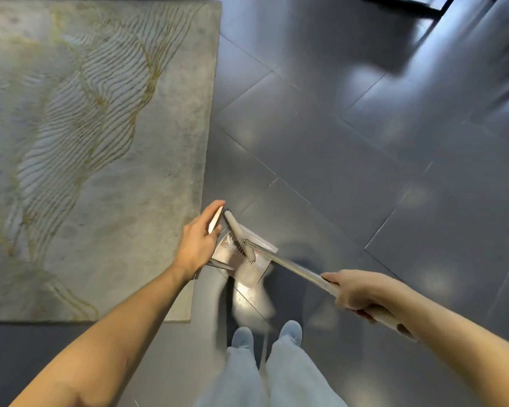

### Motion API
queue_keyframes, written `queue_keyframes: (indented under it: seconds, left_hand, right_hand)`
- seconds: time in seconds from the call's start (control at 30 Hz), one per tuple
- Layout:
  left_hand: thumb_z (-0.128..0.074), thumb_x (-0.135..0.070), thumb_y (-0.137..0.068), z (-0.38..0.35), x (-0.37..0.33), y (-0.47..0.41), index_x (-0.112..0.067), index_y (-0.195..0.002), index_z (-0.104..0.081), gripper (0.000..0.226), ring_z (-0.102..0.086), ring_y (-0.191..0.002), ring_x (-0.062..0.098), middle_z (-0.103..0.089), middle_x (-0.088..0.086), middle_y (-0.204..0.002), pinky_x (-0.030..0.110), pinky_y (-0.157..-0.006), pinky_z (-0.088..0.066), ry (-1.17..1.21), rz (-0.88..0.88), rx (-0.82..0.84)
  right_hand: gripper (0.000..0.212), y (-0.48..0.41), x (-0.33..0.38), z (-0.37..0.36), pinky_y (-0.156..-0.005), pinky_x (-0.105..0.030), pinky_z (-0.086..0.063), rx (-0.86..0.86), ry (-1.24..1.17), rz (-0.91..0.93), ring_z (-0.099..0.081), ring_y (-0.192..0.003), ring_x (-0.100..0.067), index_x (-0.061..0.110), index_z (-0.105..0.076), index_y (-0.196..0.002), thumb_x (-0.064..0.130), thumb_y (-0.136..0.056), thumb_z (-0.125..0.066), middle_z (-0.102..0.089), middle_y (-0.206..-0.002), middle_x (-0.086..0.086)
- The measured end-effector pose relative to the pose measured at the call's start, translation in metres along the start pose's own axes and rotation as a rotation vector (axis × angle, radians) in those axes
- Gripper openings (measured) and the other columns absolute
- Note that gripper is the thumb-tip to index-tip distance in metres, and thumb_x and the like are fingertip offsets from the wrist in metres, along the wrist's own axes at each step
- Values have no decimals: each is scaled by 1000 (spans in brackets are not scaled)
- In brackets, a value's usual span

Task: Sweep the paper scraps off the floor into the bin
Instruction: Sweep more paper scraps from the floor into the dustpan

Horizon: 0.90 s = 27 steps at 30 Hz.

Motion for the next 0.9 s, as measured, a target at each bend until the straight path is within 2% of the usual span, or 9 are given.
queue_keyframes:
  seconds: [0.07, 0.13, 0.2, 0.33, 0.47, 0.63, 0.77, 0.9]
  left_hand:
    - [-56, -1, -91, -1, -11, -17, -31, -133, -51, 52, -50, -106, 5, -54, -14, -121, 7, -88, -31, -11, -26, -11]
    - [-56, -3, -92, -5, -26, -40, -36, -132, -50, 52, -51, -102, 7, -54, -15, -118, 11, -86, -34, -14, -55, -19]
    - [-55, -3, -92, -10, -45, -70, -37, -132, -49, 53, -51, -100, 6, -54, -14, -116, 15, -86, -36, -2, -81, -25]
    - [-55, -3, -93, -25, -95, -149, -33, -135, -48, 53, -51, -106, 8, -53, -10, -120, 14, -89, -35, 34, -127, -65]
    - [-53, -3, -94, -47, -143, -224, -36, -132, -47, 51, -49, -100, 7, -53, -9, -115, -1, -77, -33, 61, -127, -123]
    - [-53, -8, -95, -72, -193, -314, -27, -139, -44, 49, -52, -102, 10, -51, -11, -121, 23, -91, -41, 10, -109, -179]
    - [-55, -9, -95, -93, -221, -389, -25, -139, -45, 47, -52, -104, 11, -55, -4, -123, 23, -90, -41, -12, -119, -180]
    - [-54, -3, -93, -109, -242, -464, -20, -138, -47, 48, -53, -102, 13, -59, 5, -126, 24, -89, -41, -14, -111, -160]
  right_hand:
    - [62, 4, -7, 21, -41, -25, -47, -29, -2, -7, -53, -50, -14, 32, -40, -137, 3, -83, -43, -61, -93, -7]
    - [66, 4, -16, 47, -46, -26, -51, -62, -31, -13, -56, -54, -15, 36, -34, -142, 4, -85, -43, -60, -96, -7]
    - [68, -1, -28, 79, -44, -26, -51, -101, -77, -18, -56, -53, -15, 38, -31, -145, 6, -86, -43, -58, -95, -6]
    - [69, -20, -57, 165, -40, -22, -46, -191, -64, -34, -55, -50, -14, 35, -26, -148, 7, -86, -41, -59, -94, -5]
    - [59, -40, -90, 262, -36, -18, -40, -244, -80, -30, -48, -38, -12, 28, -36, -140, 5, -86, -38, -57, -79, -6]
    - [43, -64, -127, 380, -36, -21, -42, -293, -151, -1, -49, -42, -15, 23, -46, -126, 6, -87, -39, -54, -73, -7]
    - [33, -100, -149, 465, -37, -22, -42, -319, -197, -13, -49, -39, -17, 18, -48, -113, 3, -85, -41, -55, -71, -10]
    - [38, -144, -156, 544, -47, -29, -50, -339, -160, -39, -53, -46, -22, 17, -50, -114, 1, -81, -42, -59, -66, -10]
Point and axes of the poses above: each hand's wrist, its own y-axis away from the middle knuckle, its own z-axis out of the back of the hand, x = y × z, the point moved 3 cm from there along -y, towards the middle knuckle
